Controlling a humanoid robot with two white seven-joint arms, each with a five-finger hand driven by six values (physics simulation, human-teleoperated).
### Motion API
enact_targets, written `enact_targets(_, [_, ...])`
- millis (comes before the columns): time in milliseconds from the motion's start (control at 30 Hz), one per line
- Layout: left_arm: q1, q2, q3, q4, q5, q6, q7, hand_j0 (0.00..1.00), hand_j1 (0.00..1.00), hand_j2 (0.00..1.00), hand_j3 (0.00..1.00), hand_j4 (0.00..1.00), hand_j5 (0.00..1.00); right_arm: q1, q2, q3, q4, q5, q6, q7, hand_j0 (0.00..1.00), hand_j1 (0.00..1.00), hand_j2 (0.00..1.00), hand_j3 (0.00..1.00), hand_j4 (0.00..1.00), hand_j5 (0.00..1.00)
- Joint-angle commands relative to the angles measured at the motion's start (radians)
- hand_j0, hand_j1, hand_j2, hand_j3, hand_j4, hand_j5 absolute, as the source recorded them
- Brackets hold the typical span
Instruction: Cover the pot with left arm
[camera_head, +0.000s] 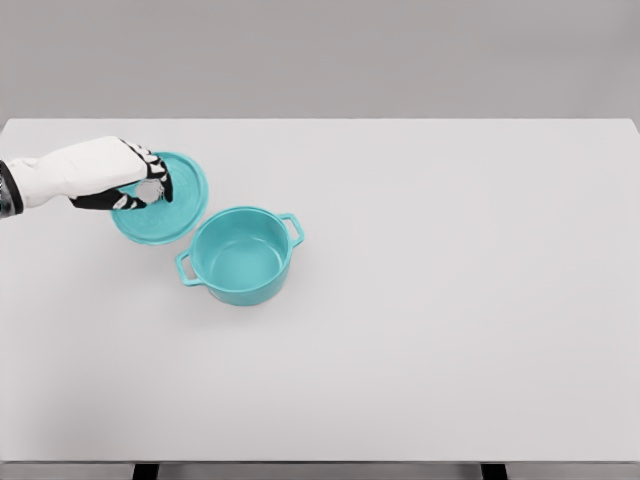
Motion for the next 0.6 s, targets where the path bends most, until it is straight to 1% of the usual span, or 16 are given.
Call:
enact_targets(0, [0.000,-0.001,0.002,-0.044,0.007,0.003,0.001,0.48,0.48,0.48,0.48,0.48,0.48,0.000,0.000,0.000,0.000,0.000,0.000,0.000,1.00,1.00,1.00,1.00,1.00,1.00])
enact_targets(67, [0.011,-0.001,0.002,-0.079,0.007,0.003,0.001,0.48,0.48,0.48,0.48,0.48,0.48,0.000,0.000,0.000,0.000,0.000,0.000,0.000,1.00,1.00,1.00,1.00,1.00,1.00])
enact_targets(233, [0.014,-0.003,0.000,-0.131,0.007,0.003,0.001,0.48,0.48,0.48,0.48,0.48,0.48,0.000,0.000,0.000,0.000,0.000,0.000,0.000,1.00,1.00,1.00,1.00,1.00,1.00])
enact_targets(367, [0.029,-0.003,0.000,-0.141,0.005,0.003,0.001,0.48,0.48,0.48,0.48,0.48,0.48,0.000,0.000,0.000,0.000,0.000,0.000,0.000,1.00,1.00,1.00,1.00,1.00,1.00])
enact_targets(567, [0.034,-0.011,-0.003,-0.174,0.004,0.003,0.001,0.48,0.48,0.48,0.48,0.48,0.48,0.000,0.000,0.000,0.000,0.000,0.000,0.000,1.00,1.00,1.00,1.00,1.00,1.00])
